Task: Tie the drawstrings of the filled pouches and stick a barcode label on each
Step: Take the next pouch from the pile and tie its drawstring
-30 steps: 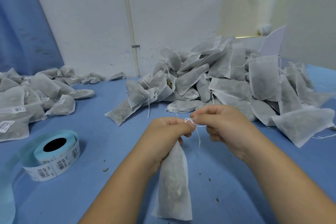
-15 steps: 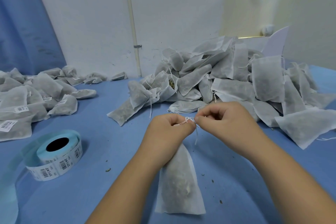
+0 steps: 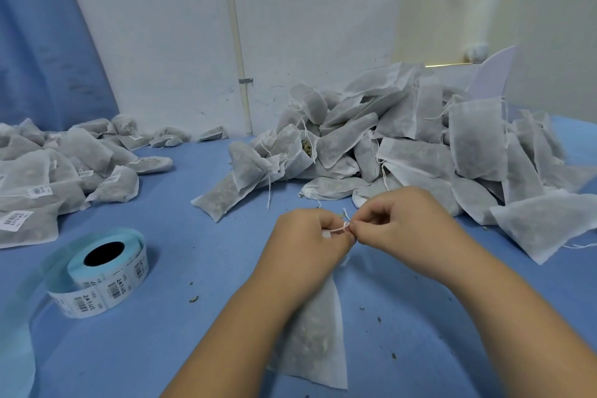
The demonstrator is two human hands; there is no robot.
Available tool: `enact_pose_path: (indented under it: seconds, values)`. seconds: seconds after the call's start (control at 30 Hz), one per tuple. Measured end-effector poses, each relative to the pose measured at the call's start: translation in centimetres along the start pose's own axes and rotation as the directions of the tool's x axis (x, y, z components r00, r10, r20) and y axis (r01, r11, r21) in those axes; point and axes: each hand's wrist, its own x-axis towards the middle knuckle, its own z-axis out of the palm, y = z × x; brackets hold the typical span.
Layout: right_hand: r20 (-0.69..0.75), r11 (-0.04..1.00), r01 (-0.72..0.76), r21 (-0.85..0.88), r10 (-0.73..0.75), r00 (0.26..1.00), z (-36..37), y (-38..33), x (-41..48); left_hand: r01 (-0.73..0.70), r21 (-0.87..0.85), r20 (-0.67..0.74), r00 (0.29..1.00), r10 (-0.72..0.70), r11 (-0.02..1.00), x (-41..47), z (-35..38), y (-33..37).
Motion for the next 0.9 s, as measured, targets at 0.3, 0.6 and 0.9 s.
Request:
enact_pose_path:
  seconds: [0.3,0.6,0.9]
  values:
    - [-0.101,0.999,0.028,0.015,-0.026,0.995,-0.3,0.4,0.2,0.147,-0.29,0.124,0.986,-0.115,0.946,0.1,-1.3,0.4]
    - [-0.071,0.998,-0.032,0.051,0.035,0.997,-0.6,1.6,0.6,0.308,-0.401,0.036,0.946,-0.321,0.863,0.9,-3.2,-1.7]
    - [-0.184,0.992,0.015,0.128,0.009,0.983,-0.7,1.7,0.9,0.407,-0.435,0.349,0.898,-0.267,0.803,1.0,-3.7,-2.4]
